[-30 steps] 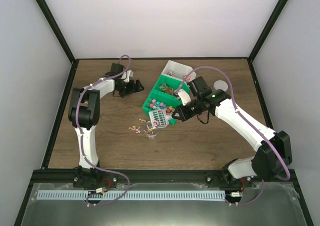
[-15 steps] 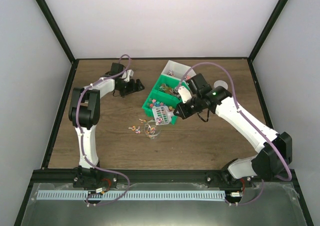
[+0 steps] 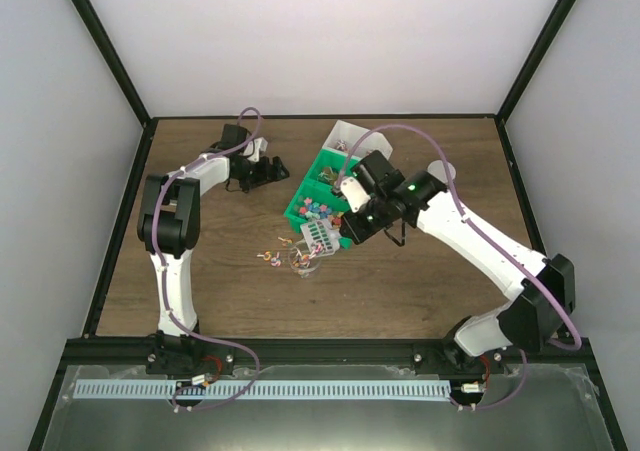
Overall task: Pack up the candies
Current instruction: Place the fake candies in the packing bottle.
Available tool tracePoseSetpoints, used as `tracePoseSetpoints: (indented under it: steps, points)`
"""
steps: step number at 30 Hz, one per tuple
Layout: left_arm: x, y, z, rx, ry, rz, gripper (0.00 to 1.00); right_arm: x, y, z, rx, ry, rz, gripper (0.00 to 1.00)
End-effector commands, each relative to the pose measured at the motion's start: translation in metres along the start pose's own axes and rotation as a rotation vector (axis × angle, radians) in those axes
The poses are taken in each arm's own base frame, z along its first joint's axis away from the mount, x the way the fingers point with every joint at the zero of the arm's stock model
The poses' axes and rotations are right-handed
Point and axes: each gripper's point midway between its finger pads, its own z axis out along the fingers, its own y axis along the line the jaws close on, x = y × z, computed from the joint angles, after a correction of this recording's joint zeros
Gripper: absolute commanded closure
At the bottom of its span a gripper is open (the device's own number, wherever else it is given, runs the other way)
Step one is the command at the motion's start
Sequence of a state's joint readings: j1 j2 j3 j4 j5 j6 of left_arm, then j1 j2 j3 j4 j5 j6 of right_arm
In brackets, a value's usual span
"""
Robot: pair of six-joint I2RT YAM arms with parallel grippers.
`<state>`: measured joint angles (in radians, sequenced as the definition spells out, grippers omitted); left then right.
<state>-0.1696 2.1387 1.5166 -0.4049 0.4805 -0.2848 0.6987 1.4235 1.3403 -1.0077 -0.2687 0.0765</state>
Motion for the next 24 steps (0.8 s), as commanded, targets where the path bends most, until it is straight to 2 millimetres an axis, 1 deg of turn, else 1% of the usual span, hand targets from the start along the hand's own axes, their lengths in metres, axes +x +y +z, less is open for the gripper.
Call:
tracePoseSetpoints:
  steps: [1,5,9,13,16,18,24]
  points:
    - [-0.008,-0.002,0.001,0.015,-0.013,0.008,0.04,-0.007,0.002,-0.006,0.06,-0.003,0.001,0.99]
    - [-0.007,-0.002,0.001,0.015,-0.012,0.009,0.03,-0.011,-0.003,-0.011,0.099,-0.007,0.005,0.99]
    - [-0.008,-0.002,0.002,0.019,-0.011,0.009,0.03,-0.016,0.0,-0.013,0.119,-0.009,-0.007,0.99]
    - [-0.007,-0.002,0.001,0.018,-0.01,0.011,0.03,-0.016,0.01,-0.006,0.14,0.021,-0.034,0.99]
    - [-0.006,-0.001,0.002,0.015,-0.007,0.011,0.03,-0.012,0.007,-0.002,0.188,0.044,-0.04,0.99]
    - [-0.005,-0.001,0.002,0.015,-0.006,0.011,0.03,-0.013,0.004,-0.003,0.216,0.046,-0.043,0.99]
    - [-0.007,-0.002,0.001,0.021,-0.009,0.01,0.03,-0.022,0.003,-0.015,0.238,0.008,-0.04,0.99]
